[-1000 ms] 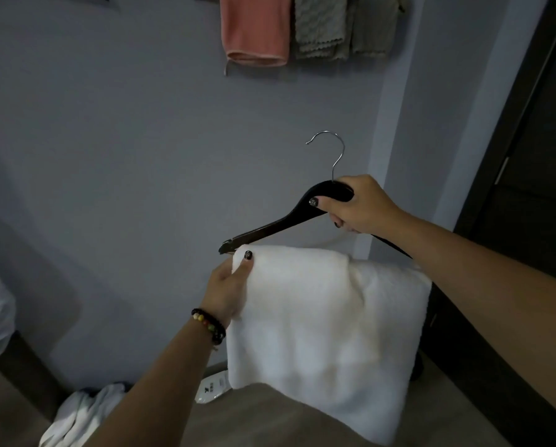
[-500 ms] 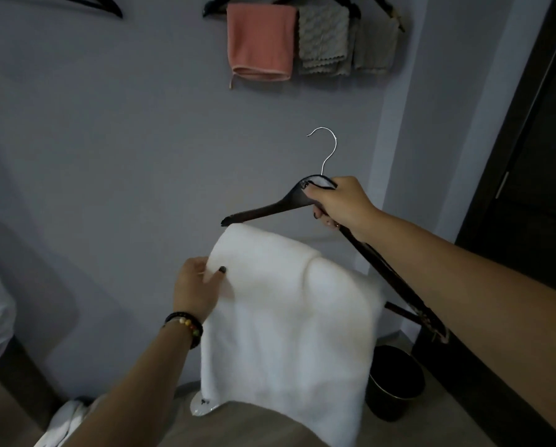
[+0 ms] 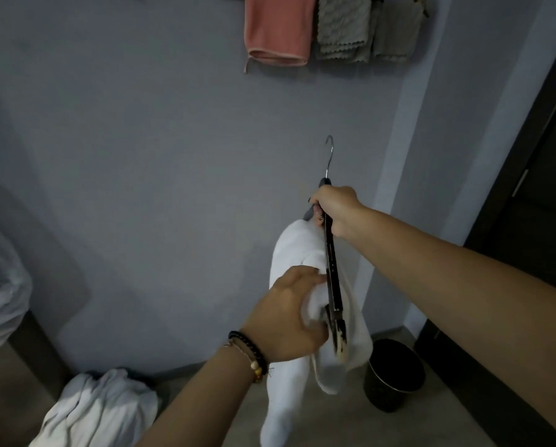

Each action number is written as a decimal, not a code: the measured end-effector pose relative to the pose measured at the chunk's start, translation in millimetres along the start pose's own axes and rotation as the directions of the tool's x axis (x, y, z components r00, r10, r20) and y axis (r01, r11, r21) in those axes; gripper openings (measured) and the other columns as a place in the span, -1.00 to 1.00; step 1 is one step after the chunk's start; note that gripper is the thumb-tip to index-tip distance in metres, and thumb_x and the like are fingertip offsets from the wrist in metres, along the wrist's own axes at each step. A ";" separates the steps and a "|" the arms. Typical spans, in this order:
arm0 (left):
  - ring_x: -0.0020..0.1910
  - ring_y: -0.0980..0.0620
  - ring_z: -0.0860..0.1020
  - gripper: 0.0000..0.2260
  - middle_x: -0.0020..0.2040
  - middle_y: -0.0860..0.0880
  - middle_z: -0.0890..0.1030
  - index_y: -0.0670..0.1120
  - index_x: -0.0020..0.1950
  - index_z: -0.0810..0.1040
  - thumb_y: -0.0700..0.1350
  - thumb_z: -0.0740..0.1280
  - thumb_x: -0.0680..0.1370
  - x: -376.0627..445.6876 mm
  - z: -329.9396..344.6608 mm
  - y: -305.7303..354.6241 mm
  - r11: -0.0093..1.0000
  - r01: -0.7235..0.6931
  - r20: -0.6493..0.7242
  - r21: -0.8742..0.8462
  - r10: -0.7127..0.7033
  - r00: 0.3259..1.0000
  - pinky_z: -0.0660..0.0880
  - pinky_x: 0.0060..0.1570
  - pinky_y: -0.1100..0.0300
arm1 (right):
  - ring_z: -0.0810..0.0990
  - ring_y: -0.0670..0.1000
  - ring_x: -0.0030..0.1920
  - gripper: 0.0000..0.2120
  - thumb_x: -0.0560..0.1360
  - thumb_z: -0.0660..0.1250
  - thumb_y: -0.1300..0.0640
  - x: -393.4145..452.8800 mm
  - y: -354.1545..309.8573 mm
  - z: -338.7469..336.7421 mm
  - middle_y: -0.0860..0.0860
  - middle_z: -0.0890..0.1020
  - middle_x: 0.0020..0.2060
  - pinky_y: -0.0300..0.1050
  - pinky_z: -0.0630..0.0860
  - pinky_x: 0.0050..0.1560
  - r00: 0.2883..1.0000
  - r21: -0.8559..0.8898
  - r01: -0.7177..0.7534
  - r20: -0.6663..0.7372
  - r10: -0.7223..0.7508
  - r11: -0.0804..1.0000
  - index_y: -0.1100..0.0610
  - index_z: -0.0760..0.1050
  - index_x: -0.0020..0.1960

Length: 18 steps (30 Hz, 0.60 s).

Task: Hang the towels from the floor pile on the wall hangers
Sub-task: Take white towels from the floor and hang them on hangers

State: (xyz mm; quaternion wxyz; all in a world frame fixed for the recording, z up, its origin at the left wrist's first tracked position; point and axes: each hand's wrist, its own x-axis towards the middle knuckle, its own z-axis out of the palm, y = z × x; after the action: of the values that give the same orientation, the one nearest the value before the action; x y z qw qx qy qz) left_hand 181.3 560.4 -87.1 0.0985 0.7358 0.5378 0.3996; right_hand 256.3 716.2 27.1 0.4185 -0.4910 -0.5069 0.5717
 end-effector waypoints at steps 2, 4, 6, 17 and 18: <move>0.19 -0.02 0.51 -0.47 0.31 0.06 0.42 0.08 0.35 0.33 0.01 0.30 0.38 -0.8 5.5 -1.4 0.984 -0.024 -0.005 0.176 0.025 1.000 0.56 0.02 0.06 | 0.25 -0.01 -0.49 -0.81 0.47 0.15 0.42 4.9 3.1 -2.7 0.07 0.34 -0.44 -0.22 0.22 -0.49 1.000 0.008 -0.018 -0.026 0.018 1.000 0.23 0.39 -0.28; -0.11 -0.12 0.59 -0.57 0.14 0.01 0.52 0.05 0.27 0.38 -0.03 0.29 0.40 -1.5 10.5 -0.9 0.936 -0.008 -0.081 0.351 0.038 0.996 0.56 -0.28 0.06 | 0.26 -0.01 -0.48 -0.86 0.49 0.14 0.39 10.0 6.1 -5.4 0.07 0.34 -0.41 -0.23 0.23 -0.50 0.999 -0.006 -0.012 -0.033 0.012 1.000 0.22 0.40 -0.17; -0.34 -0.15 0.57 -0.65 -0.12 -0.02 0.59 -0.01 0.16 0.49 -0.08 0.33 0.37 0.6 13.3 -1.3 0.912 0.013 -0.155 0.410 0.056 0.986 0.50 -0.46 0.10 | 0.33 0.02 -0.47 -0.89 0.51 0.15 0.34 16.4 9.5 -9.2 0.09 0.39 -0.36 -0.24 0.29 -0.52 0.997 -0.095 0.040 -0.062 -0.046 0.995 0.22 0.41 -0.02; -0.30 -0.09 0.64 -0.75 -0.14 -0.03 0.67 0.03 0.03 0.47 -0.19 0.22 0.40 5.2 10.7 -1.3 0.950 -0.170 -0.369 0.262 0.261 0.892 0.56 -0.43 0.11 | 0.56 0.15 -0.12 -0.83 0.51 0.19 0.26 30.4 17.8 -46.8 0.15 0.53 -0.12 -0.07 0.48 -0.20 0.904 -0.313 0.114 -0.362 -0.230 0.943 0.26 0.44 0.08; -0.29 -0.09 0.65 -0.75 -0.13 -0.02 0.68 0.04 0.03 0.47 -0.19 0.22 0.39 3.7 9.6 -7.4 0.947 -0.147 -0.345 0.284 0.245 0.906 0.57 -0.42 0.12 | 0.57 0.17 -0.15 -0.80 0.49 0.19 0.26 28.5 17.8 -44.6 0.17 0.54 -0.09 -0.05 0.48 -0.24 0.910 -0.261 0.111 -0.362 -0.204 0.959 0.27 0.43 0.10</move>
State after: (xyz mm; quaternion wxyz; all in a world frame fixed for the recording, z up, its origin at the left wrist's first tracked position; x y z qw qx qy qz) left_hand 183.0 569.3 -95.9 -0.1415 0.7026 0.5157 0.4694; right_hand 295.9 749.2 5.4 0.4939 -0.5970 -0.5167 0.3643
